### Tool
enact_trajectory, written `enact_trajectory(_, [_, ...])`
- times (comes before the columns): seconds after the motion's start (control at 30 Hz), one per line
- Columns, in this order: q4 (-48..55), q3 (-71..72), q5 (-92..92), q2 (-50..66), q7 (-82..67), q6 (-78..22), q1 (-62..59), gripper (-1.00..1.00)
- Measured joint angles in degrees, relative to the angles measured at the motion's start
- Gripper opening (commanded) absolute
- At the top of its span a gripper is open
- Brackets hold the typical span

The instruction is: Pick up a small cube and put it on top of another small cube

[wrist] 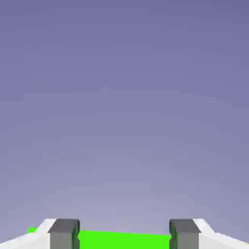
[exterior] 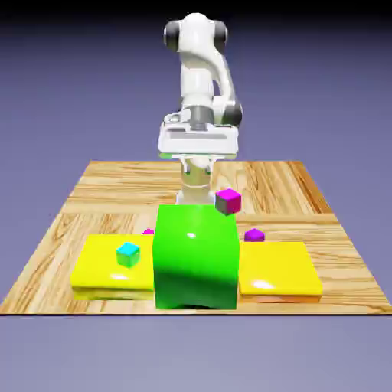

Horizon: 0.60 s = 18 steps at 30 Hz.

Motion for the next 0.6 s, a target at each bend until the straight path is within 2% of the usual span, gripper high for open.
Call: enact_trajectory(0.6, [-1.24, 37.38, 16.12, -4.42, -32.68, -10.38, -8.05, 0.00])
